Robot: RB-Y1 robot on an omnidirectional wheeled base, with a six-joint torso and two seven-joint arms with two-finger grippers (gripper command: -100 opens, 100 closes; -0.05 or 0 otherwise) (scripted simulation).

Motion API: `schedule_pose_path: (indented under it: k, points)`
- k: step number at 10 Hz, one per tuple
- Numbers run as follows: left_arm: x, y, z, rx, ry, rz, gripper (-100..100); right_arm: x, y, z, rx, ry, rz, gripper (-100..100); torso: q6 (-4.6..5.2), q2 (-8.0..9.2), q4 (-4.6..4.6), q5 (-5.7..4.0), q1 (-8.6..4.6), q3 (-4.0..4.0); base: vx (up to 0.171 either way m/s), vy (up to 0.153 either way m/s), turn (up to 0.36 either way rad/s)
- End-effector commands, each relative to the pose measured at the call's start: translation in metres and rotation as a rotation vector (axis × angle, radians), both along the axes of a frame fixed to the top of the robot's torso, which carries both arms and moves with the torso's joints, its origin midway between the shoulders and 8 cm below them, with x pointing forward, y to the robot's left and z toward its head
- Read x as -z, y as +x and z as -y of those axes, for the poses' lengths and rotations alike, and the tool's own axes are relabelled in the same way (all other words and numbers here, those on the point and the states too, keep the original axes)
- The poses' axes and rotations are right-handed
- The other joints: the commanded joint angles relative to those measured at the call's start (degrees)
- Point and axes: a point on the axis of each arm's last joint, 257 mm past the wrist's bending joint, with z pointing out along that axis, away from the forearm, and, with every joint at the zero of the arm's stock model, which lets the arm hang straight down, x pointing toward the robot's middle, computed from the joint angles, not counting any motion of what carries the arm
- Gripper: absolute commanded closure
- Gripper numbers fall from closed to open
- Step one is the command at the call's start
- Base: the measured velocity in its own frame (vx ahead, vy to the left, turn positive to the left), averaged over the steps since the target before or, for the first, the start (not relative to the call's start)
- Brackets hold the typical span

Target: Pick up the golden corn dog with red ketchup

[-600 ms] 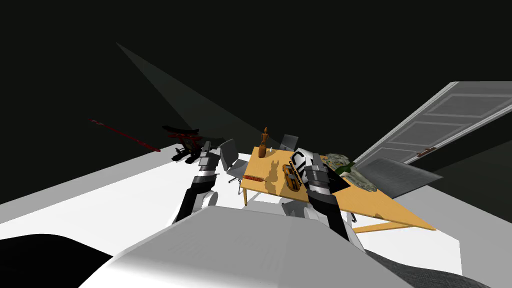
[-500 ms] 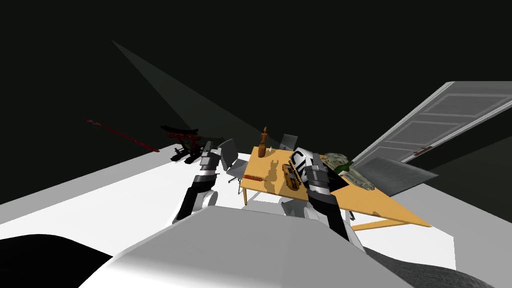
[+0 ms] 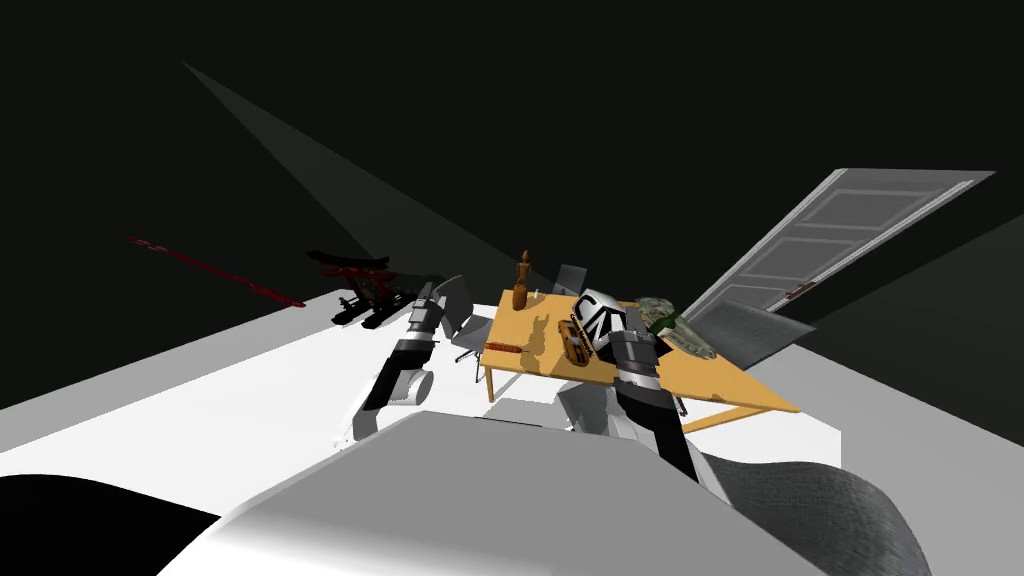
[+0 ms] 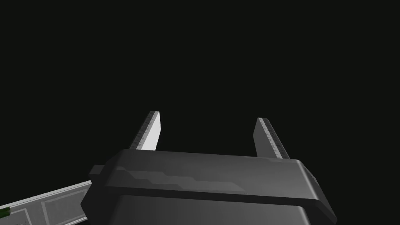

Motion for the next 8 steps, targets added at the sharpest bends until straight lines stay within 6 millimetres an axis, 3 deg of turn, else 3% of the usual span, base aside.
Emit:
schedule_pose_path:
  k: [1, 3, 6, 8]
  points:
    - [0.012, 0.008, -0.005, -0.004, 0.002, -0.027, -100, 0.000, 0.000, 0.000, 0.000, 0.000, 0.000, 0, 0.00, 0.00, 0.00, 0.00, 0.00, 0.00, -0.099, -0.009, -0.071]
    - [0.028, 0.031, -0.019, -0.017, -0.002, -0.081, -100, 0.000, 0.000, 0.000, 0.000, 0.000, 0.000, 0, -0.02, -0.12, -0.02, -0.01, -0.03, -0.06, -0.103, 0.001, -0.129]
    - [0.043, 0.045, -0.028, -0.028, -0.011, -0.125, -100, 0.000, 0.000, 0.000, 0.000, 0.000, 0.000, 0, -0.02, -0.17, -0.03, -0.01, -0.01, -0.09, -0.076, -0.004, -0.045]
    - [0.059, 0.067, -0.045, -0.050, -0.033, -0.183, -100, 0.000, 0.000, 0.000, 0.000, 0.000, 0.000, 0, -0.02, -0.17, -0.04, 0.00, 0.03, -0.10, -0.099, 0.007, -0.137]
